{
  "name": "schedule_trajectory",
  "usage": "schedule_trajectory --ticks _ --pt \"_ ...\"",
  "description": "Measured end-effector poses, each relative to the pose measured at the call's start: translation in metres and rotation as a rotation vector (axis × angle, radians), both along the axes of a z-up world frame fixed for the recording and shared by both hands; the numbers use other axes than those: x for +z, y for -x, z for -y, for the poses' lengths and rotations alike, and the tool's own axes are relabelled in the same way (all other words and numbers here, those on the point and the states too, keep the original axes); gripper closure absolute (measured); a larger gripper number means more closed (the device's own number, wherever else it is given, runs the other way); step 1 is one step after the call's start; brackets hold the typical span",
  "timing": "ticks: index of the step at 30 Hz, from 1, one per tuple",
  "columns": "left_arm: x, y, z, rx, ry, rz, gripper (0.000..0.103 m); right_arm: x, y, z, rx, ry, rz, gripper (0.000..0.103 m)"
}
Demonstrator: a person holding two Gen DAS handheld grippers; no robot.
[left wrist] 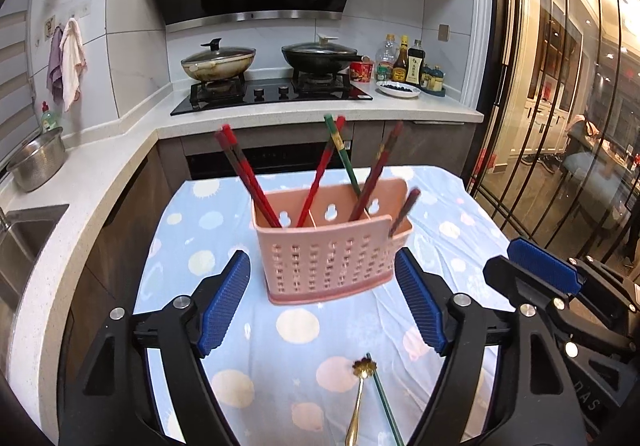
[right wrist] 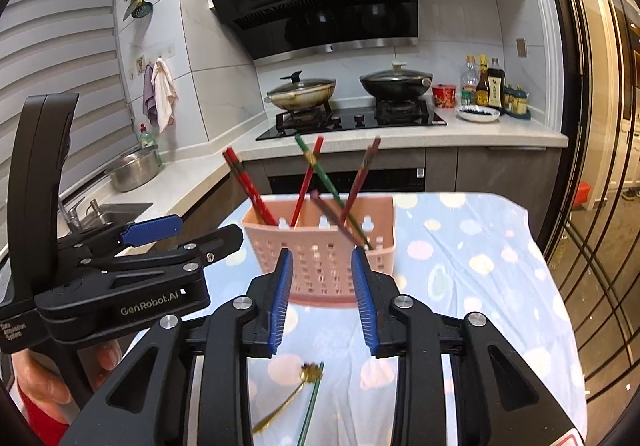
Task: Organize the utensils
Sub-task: 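Move both tools down toward the green chopstick and gold spoon, then grasp the green chopstick with the right tool while the left tool grasps the gold spoon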
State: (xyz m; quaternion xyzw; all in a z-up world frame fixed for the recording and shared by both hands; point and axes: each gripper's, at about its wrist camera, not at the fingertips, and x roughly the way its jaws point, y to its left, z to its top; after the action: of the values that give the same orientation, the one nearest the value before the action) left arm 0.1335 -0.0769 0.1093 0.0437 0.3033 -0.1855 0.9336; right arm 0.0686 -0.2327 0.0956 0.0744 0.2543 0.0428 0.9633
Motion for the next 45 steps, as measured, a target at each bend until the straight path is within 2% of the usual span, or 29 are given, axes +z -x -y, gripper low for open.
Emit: schedule_trajectory --ticks 8,13,16,20,27,37,39,42,45 --pt "-0.048 0.029 -0.007 0.005 -0.044 -0.073 0.027 -0.050 0.043 -0.007 -0.005 0.031 -0.100 0.072" --pt "-0.086 0.047 -0.018 0.010 -0.062 -0.155 0.025 -0.087 0.071 -0.017 0.018 0.025 -0.188 0.072" --pt "-0.102 0.059 -0.026 0.033 -0.079 -0.179 0.017 -0.108 0.087 -0.026 0.031 0.041 -0.237 0.072" --pt "-0.120 0.073 -0.035 0.049 -0.122 -0.196 0.016 -0.130 0.109 -0.041 0.058 0.076 -0.285 0.072" --pt "-0.148 0.091 -0.053 0.077 -0.148 -0.273 0.013 -0.154 0.131 -0.054 0.096 0.070 -0.352 0.072" --pt "-0.173 0.099 -0.065 0.088 -0.123 -0.378 0.013 -0.172 0.134 -0.064 0.131 0.064 -0.395 0.072" --pt "-0.173 0.101 -0.064 0.085 -0.132 -0.372 0.013 -0.171 0.133 -0.063 0.121 0.069 -0.391 0.076" --pt "-0.172 0.102 -0.060 0.065 -0.127 -0.369 0.013 -0.172 0.130 -0.058 0.092 0.082 -0.383 0.093" --pt "-0.170 0.102 -0.052 0.034 -0.120 -0.362 0.013 -0.173 0.126 -0.045 0.055 0.061 -0.380 0.096"
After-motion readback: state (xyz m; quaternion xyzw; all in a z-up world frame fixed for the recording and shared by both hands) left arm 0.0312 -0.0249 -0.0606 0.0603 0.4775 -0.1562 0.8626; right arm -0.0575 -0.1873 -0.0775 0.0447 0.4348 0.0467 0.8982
